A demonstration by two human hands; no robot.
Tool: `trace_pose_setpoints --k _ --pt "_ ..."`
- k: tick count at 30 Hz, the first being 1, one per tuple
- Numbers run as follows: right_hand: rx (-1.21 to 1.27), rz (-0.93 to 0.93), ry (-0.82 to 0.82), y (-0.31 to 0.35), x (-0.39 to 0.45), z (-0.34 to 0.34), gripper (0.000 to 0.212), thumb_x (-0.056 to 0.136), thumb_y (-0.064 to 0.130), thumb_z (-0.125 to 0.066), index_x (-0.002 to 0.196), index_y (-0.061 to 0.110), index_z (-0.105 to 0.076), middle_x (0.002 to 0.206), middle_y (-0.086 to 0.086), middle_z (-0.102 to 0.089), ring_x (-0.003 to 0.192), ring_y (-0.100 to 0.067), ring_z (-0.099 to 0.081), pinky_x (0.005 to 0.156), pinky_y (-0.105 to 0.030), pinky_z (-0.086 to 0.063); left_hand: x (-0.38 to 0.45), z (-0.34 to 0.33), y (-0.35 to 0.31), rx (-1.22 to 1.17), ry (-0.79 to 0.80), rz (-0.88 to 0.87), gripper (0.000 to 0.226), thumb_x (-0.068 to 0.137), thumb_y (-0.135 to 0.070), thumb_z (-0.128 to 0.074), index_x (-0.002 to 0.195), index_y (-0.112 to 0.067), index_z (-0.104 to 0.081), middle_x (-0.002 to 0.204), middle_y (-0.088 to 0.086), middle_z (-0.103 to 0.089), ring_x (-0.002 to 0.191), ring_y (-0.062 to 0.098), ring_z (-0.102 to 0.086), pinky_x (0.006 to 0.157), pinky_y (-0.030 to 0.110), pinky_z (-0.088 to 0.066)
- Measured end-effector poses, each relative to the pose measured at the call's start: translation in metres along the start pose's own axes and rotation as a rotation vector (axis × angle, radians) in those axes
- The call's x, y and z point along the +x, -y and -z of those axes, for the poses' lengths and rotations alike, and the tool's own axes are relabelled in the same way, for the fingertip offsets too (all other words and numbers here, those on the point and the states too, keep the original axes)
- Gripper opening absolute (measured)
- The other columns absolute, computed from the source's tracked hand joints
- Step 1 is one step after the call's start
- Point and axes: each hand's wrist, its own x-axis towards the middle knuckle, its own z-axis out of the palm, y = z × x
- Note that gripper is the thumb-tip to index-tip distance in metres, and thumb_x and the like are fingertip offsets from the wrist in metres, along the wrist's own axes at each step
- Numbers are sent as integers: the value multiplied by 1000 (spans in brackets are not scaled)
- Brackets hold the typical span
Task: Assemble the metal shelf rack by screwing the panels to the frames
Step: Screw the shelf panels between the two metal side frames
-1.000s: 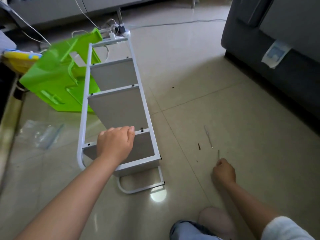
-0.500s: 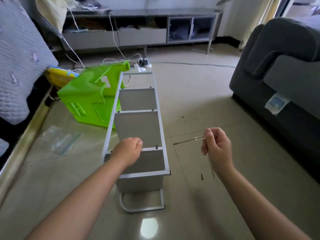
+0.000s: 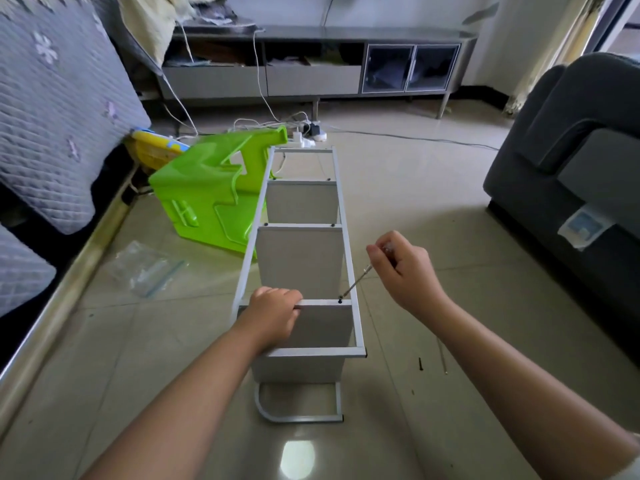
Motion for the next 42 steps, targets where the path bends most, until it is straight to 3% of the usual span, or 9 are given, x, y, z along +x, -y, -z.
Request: trace_pose_setpoints --k 4,11,19,27,30,34,36,39,42 --pt "-7 -19 5 1 2 -1 18 92 8 -52 75 8 -45 46 9 -35 45 0 -44 46 -9 -32 0 0 -1 5 -12 17 25 98 -21 -36 116 -14 -52 119 1 -58 115 20 -50 94 23 -25" --pt "-35 -36 102 4 2 -5 17 93 13 -51 78 9 -45 48 8 -38 47 0 -47 46 -10 -34 -2 -1 -1 19 -32 3 21 98 -18 -35 111 -15 -51 115 1 -58 112 21 -49 98 23 -22" --pt "-43 -29 45 5 3 -6 18 93 10 -50 76 7 -45 46 9 -34 45 -2 -45 45 -11 -33 -1 -3 0 -4 -22 10 23 98 -18 -35 114 -15 -51 118 1 -57 116 20 -48 105 24 -17" --pt "-106 -34 151 3 3 -5 18 94 16 -49 77 10 -45 48 7 -39 47 0 -48 49 -14 -37 -2 -5 1 -12 -35 2 24 99 -18 -34 117 -14 -49 120 0 -56 116 17 -48 106 22 -15" --pt "-280 11 297 14 12 3 25 94 24 -50 73 14 -42 51 11 -40 41 -6 -40 46 -14 -32 -2 -6 2 -10 -26 -9 24 98 -19 -35 117 -15 -49 121 1 -56 117 17 -48 106 22 -15" --pt "-817 86 573 44 34 0 43 97 44 -35 63 19 -29 61 3 -37 65 -21 -47 53 -27 -34 -1 -7 3 -20 -31 -6 25 98 -19 -35 117 -13 -50 120 2 -57 117 19 -49 105 21 -15" --pt "-970 130 600 55 42 -3 45 98 48 -27 68 15 -37 68 0 -42 72 -24 -48 54 -28 -33 -1 -6 2 -11 -26 11 25 98 -19 -35 118 -14 -50 121 1 -56 118 19 -47 105 21 -15" --pt "-875 176 688 58 46 2 22 98 32 -30 90 13 -37 86 -6 -49 81 -27 -50 66 -30 -34 0 -6 0 3 -11 24 25 99 -20 -34 119 -15 -49 122 0 -56 118 19 -46 107 25 -15" --pt "-822 154 914 58 47 13 8 96 12 -33 89 11 -30 73 -1 -39 65 -19 -38 68 -31 -33 1 -5 0 8 4 23 26 100 -20 -33 119 -14 -49 123 1 -55 118 19 -47 109 27 -15"
